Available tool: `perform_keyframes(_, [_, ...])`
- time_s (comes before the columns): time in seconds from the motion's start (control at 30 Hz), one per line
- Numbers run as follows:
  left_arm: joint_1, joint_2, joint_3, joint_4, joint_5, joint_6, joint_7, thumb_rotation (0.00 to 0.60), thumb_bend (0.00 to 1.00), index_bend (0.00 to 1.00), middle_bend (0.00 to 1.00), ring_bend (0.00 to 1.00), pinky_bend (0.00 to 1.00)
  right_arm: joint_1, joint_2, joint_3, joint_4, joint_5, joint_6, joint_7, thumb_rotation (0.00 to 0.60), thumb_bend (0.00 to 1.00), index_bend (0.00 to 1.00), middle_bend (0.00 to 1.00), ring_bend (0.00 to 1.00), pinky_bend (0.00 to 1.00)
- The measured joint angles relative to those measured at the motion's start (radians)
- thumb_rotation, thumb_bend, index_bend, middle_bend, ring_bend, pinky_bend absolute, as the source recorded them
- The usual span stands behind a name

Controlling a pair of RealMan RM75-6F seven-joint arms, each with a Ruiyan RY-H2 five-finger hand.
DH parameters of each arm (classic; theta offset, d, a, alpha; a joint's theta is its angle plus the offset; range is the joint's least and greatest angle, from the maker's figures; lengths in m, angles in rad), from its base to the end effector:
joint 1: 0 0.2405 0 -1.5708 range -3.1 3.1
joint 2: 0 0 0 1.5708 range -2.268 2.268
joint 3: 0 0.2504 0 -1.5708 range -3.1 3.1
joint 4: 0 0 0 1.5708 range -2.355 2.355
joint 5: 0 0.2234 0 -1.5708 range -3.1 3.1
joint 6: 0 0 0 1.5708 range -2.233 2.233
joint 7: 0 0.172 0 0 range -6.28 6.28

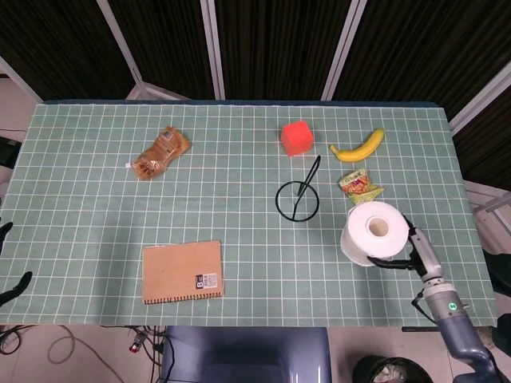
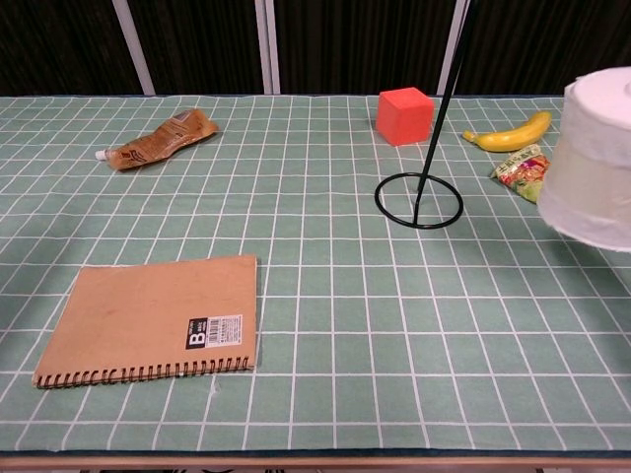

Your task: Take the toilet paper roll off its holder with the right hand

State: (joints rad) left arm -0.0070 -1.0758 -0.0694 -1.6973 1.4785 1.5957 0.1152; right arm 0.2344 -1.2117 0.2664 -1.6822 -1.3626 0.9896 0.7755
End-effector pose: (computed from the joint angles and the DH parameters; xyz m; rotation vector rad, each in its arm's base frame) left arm -0.3069 0.1882 0.1717 -1.2772 -0.8091 -0.8556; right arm -0.2643 -0.2890 0.0729 1.0213 -1.8671 1.4195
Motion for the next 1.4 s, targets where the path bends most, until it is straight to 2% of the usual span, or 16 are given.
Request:
perform_keyframes(0.3, [-0.001,-0.002,-0.003,0.006,-0.002,0.001,-0.005,0.6,0.22,0.09,0.0,0.0,0.03,0.043,-0.146,-0.054,0.019,-0.021,0.006,-0.017,0.6,0.11,0.21,0.19,0.17,0.14])
perform_keyframes(0.63, [-0.001,-0.005,-0.002,0.006,-0.002,-0.001,0.004,0.6,0.22,0.09,0.0,0.0,0.03,0.094,-0.291,-0.05,0.056,0.018,0.03,-0.113,0.6,0.11,0.2,0.18,0.14,0.12])
perform_keyframes(0.87, [-0.001,-0.004,-0.002,0.006,-0.003,0.0,0.004,0.6,0.22,0.09,0.0,0.0,0.03,0.134,-0.402,-0.043,0.153,0.07,0.027,-0.174,0.6,0.11,0.14,0.13,0.09,0.08])
perform_keyframes(1.17, [-0.002,-0.004,-0.002,0.006,-0.003,-0.002,0.006,0.6,0.22,0.09,0.0,0.0,0.03,0.15,-0.412,-0.062,0.189,0.054,0.011,-0.152,0.6,0.1,0.0,0.0,0.0,0.01])
perform_keyframes(1.4, [-0.002,-0.006,-0.001,0.006,-0.004,-0.003,0.01,0.6,0.22,0.09,0.0,0.0,0.03,0.155,-0.355,-0.085,0.164,0.013,-0.007,-0.106,0.6,0.05,0.0,0.0,0.0,0.0])
